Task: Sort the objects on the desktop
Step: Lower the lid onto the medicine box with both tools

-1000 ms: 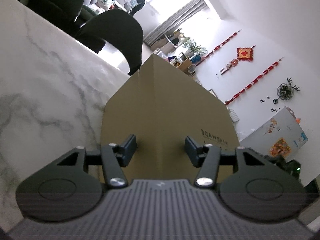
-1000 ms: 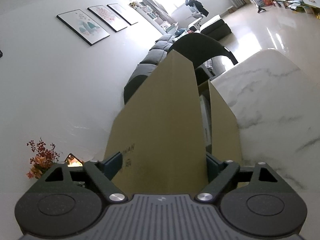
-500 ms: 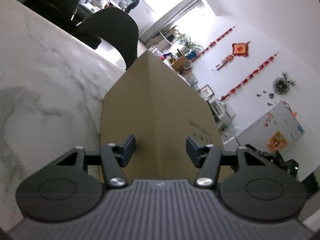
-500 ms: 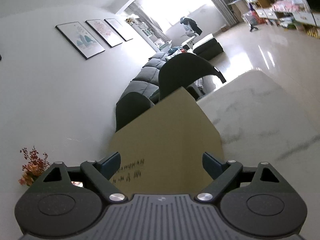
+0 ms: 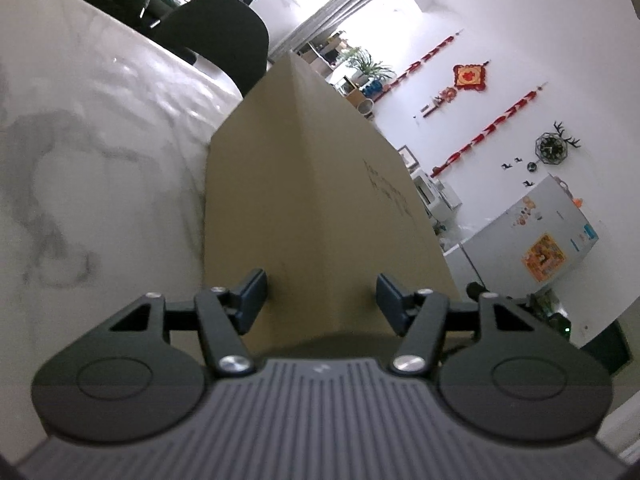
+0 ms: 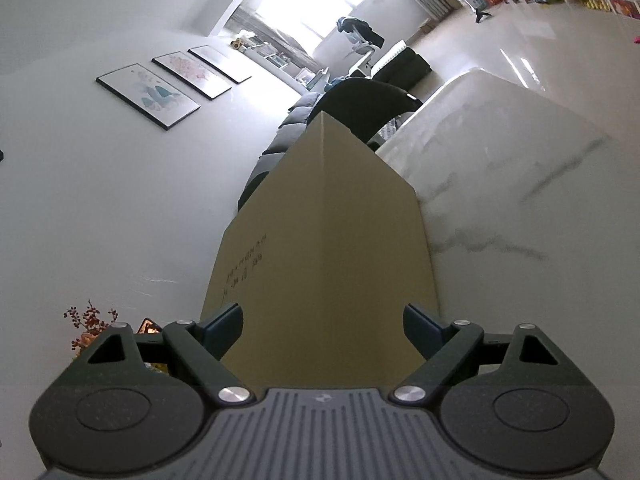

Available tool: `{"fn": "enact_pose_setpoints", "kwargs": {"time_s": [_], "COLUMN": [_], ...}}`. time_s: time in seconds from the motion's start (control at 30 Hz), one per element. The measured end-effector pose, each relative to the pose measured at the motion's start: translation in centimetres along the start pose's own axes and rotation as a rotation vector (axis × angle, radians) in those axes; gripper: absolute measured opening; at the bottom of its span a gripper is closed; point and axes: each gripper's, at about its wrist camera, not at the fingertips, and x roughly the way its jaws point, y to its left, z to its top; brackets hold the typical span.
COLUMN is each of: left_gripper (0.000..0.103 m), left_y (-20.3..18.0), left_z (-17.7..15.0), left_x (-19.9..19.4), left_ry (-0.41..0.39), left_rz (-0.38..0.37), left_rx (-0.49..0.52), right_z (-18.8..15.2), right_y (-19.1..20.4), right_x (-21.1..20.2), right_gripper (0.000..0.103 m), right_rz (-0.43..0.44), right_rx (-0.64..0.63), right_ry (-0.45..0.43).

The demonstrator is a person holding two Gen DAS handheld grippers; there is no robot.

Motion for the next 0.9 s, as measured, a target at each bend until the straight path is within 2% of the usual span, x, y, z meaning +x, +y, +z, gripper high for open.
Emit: {"fn": "enact_pose_setpoints", "kwargs": {"time_s": [0.37, 0.5, 0.7, 0.9], "left_gripper": [0.056, 0.056, 0.055, 0.057], "left_y": [0.1, -0.5, -1.7, -1.5], "left_z": [-1.1, -1.1, -0.1, -0.1], "left_x": [-1.0, -1.2, -2.0, -1.7], "left_ry": [-0.034, -0.054, -0.110, -0.115], "left_rz": [0.004, 0.018, -0.005, -0.014], "left_rx": [-0.013, -0.011, 0.012, 0.015], "right_z": [-2.9, -2.7, -2.1, -1.6], "right_y": [0.3, 1.3, 3.3, 3.2], "right_x": [-1.0, -1.9, -2.7, -2.2], "right_gripper": [0.083, 0.080, 0.080, 0.080], "right_rz": [0.019, 0.025, 0.024, 0.025], "right_rx": [0.027, 0.006, -0.052, -0.051], "right_ry": [0.021, -0.007, -0.037, -0.044]}}
